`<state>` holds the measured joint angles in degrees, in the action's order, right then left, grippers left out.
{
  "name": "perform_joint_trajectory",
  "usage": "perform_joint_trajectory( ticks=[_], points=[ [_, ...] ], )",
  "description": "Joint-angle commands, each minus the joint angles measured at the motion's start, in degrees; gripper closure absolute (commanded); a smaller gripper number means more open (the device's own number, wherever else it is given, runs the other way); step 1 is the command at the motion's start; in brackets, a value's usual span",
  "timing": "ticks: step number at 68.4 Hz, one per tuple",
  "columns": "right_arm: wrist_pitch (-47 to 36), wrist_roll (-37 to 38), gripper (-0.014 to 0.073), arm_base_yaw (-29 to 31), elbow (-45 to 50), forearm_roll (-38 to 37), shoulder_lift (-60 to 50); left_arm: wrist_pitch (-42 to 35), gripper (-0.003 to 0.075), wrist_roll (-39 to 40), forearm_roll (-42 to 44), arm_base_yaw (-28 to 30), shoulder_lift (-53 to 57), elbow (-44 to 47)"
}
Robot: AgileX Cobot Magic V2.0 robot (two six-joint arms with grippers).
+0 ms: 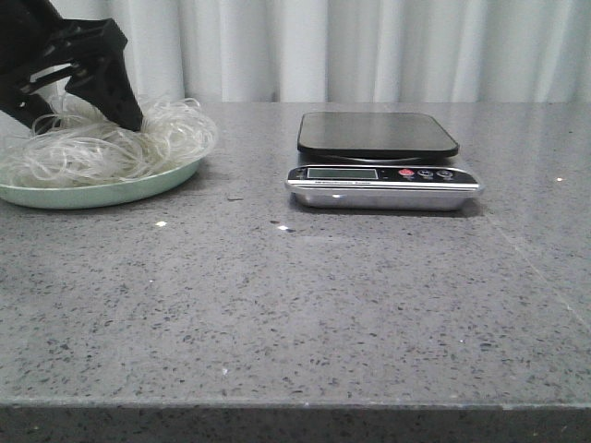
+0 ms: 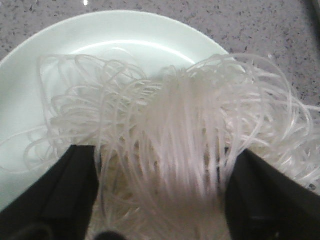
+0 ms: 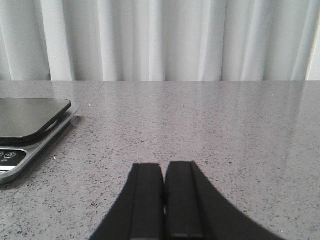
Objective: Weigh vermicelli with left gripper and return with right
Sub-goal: 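Lower the left gripper onto the vermicelli pile and close on it, then lift the vermicelli with the left gripper and carry it over the scale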
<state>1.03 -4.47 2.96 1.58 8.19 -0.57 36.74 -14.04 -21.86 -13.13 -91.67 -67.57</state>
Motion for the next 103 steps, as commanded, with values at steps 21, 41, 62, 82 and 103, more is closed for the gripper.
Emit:
perform_joint_trajectory(
  ticks=[21,41,62,82,103],
  points=[
    [-4.0,-0.1,0.0442,0.2,-0.5,-0.5,-1.0,-0.6,0.0582,0.1,-1.1,-0.5,2.1,-2.6],
    [-4.0,-0.1,0.0442,0.2,-0.5,-0.5,-1.0,8.7,0.0582,0.1,-1.1,-0.7,3.0,-16.7],
    [-4.0,-0.1,0.0442,0.2,-0.5,-0.5,-1.0,5.7,0.0582,0.1,-1.2,-9.7,2.4,-34.4],
    [-4.0,-0.1,0.0442,0.2,-0.5,-0.5,-1.0,-4.9,0.0582,0.1,1.4,-21.3,-4.8,-37.6],
    [-3.9,-0.1,0.0442,0.2,-0.5,-0.5,-1.0,-8.7,0.0582,0.1,1.4,-24.1,-14.6,-37.6]
  ],
)
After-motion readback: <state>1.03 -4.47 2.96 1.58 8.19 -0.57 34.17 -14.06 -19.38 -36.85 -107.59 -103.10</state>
